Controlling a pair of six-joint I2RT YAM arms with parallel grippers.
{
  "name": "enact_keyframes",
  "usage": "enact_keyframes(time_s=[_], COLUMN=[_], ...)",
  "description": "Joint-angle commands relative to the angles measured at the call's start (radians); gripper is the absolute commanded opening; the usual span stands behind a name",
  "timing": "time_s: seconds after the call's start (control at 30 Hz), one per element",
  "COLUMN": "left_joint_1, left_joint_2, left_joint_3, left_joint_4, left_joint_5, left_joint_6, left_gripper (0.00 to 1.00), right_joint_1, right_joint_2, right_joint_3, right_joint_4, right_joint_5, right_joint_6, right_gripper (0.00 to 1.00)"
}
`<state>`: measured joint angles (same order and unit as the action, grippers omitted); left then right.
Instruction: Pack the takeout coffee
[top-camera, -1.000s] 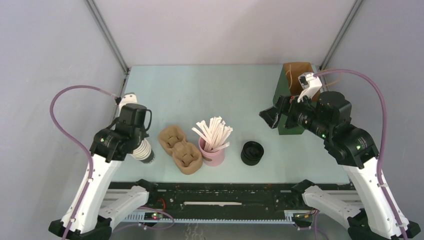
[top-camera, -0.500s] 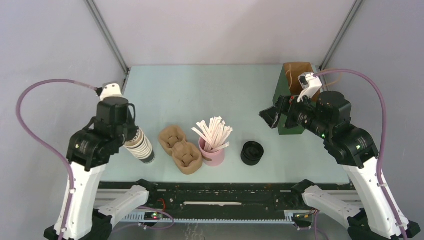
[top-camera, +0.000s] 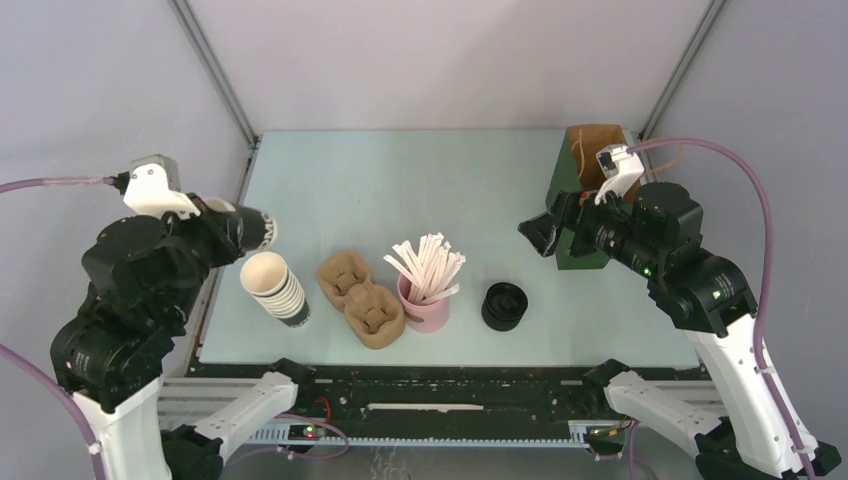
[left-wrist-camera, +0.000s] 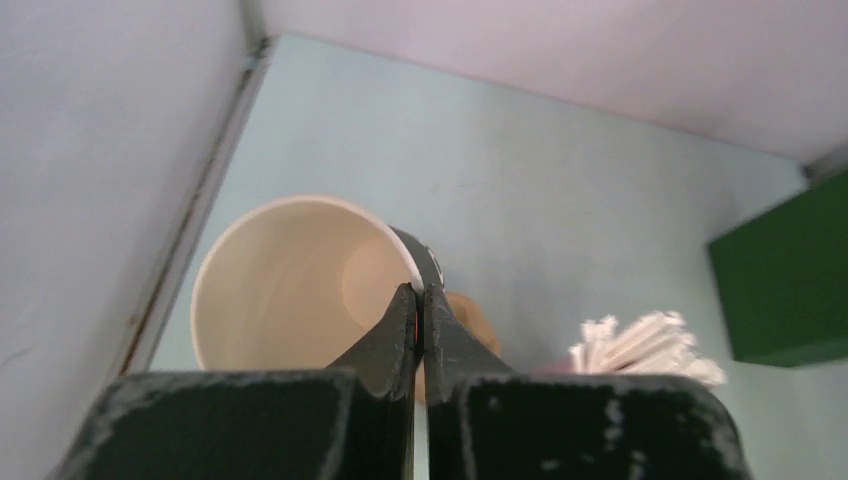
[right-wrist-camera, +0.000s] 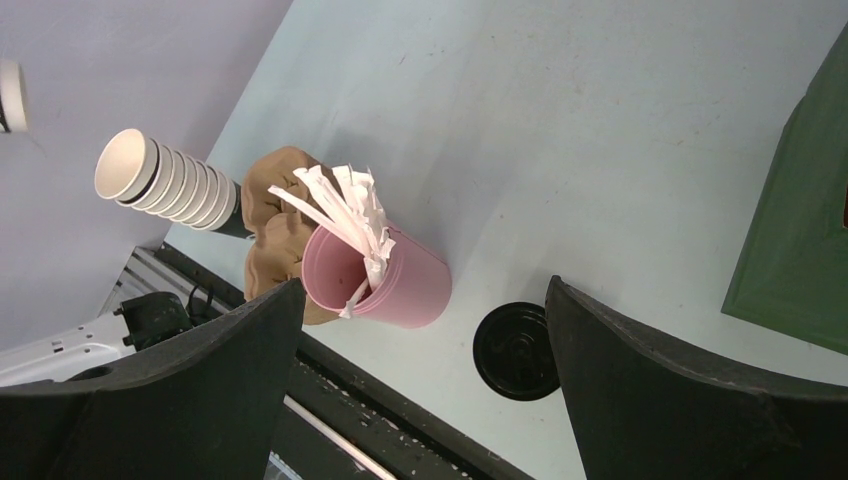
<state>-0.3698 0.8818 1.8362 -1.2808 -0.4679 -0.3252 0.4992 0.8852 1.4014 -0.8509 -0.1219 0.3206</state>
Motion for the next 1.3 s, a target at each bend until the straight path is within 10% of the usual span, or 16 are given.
enact_keyframes(time_s=[0.0, 0.4, 0.9, 1.27], left_joint_1=[0.005, -0.245, -0.417, -0.530], left_joint_2=[-0.008, 0.449, 1.134, 1.301], left_joint_3=[-0.065, 0.017, 0.401, 0.444], left_joint_4=[0.278, 0.547, 0.497, 0.498], left_joint_5=[0.267, 0.130, 0.057, 0.069], left_joint_6=[0.050, 0.169, 0.194, 0.170], left_gripper=[0.00, 0.00, 0.00, 0.00], right_joint_1=[0.004, 0.002, 0.003, 0.002], right_joint_2=[-0.010, -0.122, -0.228, -0.246], right_joint_3=[0.016, 0.038, 0.039, 0.039], right_joint_4=[0.027, 0.000, -0.007, -0.023], right_joint_5=[-0.001, 0.086, 0.104, 0.106], right_joint_6=[0.012, -0.003, -0.008, 0.001], right_gripper=[1.00, 1.00, 1.00, 1.00])
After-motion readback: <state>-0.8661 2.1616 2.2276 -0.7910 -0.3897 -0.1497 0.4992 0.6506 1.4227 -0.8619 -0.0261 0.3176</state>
